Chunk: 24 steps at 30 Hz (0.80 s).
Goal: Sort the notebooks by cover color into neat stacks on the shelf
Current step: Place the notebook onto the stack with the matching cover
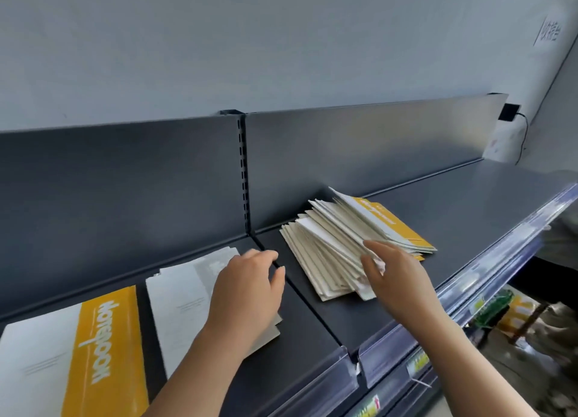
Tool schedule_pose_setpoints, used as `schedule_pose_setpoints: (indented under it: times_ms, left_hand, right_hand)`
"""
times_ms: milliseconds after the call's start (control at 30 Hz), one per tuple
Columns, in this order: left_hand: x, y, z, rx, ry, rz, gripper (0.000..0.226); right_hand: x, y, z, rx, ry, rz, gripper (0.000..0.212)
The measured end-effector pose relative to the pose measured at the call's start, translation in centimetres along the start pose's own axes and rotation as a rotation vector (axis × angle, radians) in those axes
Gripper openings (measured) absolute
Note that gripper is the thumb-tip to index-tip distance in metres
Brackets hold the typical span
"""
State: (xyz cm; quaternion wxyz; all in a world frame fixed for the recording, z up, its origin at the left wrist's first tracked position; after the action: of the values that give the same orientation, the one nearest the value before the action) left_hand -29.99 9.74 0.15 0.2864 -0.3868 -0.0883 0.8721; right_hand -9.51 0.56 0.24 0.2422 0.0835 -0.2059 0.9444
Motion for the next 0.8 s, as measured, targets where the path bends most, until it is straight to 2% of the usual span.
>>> schedule_pose_setpoints:
  times_ms: [133,267,367,567,667,800]
  left_hand:
    - [-2.3,-2.2,-3.2,-0.015,-0.004,-0.012,0.034]
    - [-4.8,-4.3,-6.8,-0.047,0.035,0.016,0.033]
    - [-6.4,-6.3,-9.7,-0.055,0.054,0.056,0.027]
    - [-8.2,-9.5,-13.4,-0.114,0.193,0.243,0.043]
    - [-8.4,-9.9,-13.9,-0.159,0.185,0.332,0.036]
    - [-7.9,-9.6,-13.6,-0.227,0.213,0.419,0.026]
  right_hand:
    - [-4.9,-4.2,-0.4,-0.018,-0.045,-0.014,0.029]
    - [-10.2,-8.8,-3.1,0.101,-0.015,-0.024,0.03]
    - [-12.0,-10.9,-5.2,0.211,-0.022,0.054,0.031]
    - [-11.6,-11.4,-5.5,0.291,-0.154,0.325,0.032]
    - [-11.6,-11.3,-5.5,0.328,-0.206,0.419,0.033]
    - [-14.5,-13.2,-5.1,0.308,-0.272,0.258,0.027]
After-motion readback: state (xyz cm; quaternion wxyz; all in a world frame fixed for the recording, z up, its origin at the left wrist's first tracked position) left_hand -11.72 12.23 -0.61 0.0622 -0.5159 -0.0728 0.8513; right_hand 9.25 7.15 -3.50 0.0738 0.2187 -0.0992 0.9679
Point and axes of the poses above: each hand's wrist, its own y-axis away from the middle knuckle, its own z-axis out of the back of the hand, x = y × z, the point moved 9 cm from there along -y, towards the middle knuckle, and after that the axes turned 14 degrees about y, right-handed, at the moved point
